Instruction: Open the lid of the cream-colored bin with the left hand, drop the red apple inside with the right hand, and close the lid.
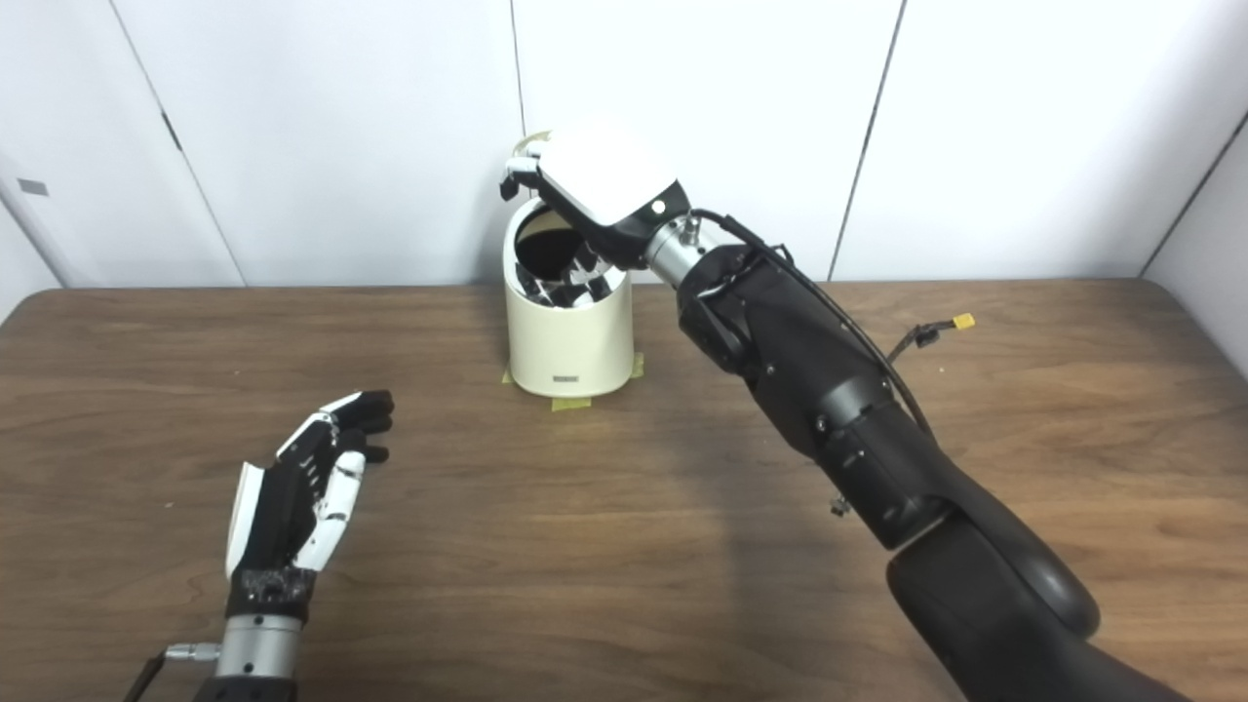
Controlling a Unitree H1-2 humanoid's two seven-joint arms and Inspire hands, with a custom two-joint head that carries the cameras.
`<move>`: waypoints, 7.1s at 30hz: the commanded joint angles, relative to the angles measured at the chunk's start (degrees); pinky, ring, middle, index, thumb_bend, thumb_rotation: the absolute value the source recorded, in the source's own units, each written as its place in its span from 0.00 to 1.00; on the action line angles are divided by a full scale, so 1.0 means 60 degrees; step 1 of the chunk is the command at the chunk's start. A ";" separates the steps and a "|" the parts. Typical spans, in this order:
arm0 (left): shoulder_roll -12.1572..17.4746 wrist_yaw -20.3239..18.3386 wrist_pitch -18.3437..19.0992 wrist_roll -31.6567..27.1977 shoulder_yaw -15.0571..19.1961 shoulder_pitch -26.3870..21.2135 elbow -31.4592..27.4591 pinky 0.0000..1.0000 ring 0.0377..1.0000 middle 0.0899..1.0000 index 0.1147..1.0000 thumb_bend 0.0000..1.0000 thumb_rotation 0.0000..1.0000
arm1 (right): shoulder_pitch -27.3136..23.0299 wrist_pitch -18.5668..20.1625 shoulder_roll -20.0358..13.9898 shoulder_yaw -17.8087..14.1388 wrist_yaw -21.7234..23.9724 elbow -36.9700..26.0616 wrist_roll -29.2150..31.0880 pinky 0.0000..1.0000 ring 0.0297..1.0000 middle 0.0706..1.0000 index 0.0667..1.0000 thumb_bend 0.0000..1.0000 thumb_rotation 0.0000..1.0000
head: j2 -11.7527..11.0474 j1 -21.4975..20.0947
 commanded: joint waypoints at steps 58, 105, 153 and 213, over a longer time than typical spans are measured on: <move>0.0730 -0.0596 0.1625 0.2139 0.0696 -0.3013 -0.1575 0.68 0.77 0.77 0.74 0.41 0.79 | 0.8478 -0.0928 0.1105 -0.4152 0.0807 -0.5218 0.7865 0.59 0.69 0.71 0.70 0.27 0.43 | -0.0247 0.0277; 0.0708 -0.4830 0.5939 0.9581 -0.3405 -0.9801 0.3313 1.00 1.00 0.88 0.85 1.00 0.89 | 0.8138 -0.1055 0.1255 -0.4118 0.0452 -0.4356 0.7382 0.58 0.68 0.70 0.70 0.25 0.37 | -0.0785 0.0095; 0.0610 -0.6154 0.5638 0.9981 -0.3859 -0.7199 0.0876 1.00 0.97 0.86 0.83 1.00 0.91 | 0.8420 -0.0362 0.1273 -0.4111 0.0972 -0.5092 0.7683 0.55 0.65 0.68 0.68 0.26 0.31 | -0.0261 -0.0035; -0.0799 0.1019 0.1338 0.6042 -0.1956 -0.4346 0.0274 0.88 0.98 1.00 1.00 0.46 0.75 | 0.8809 0.0822 0.1398 -0.4114 0.1374 -0.6169 0.7274 0.56 0.66 0.68 0.69 0.36 0.47 | 0.0198 -0.0265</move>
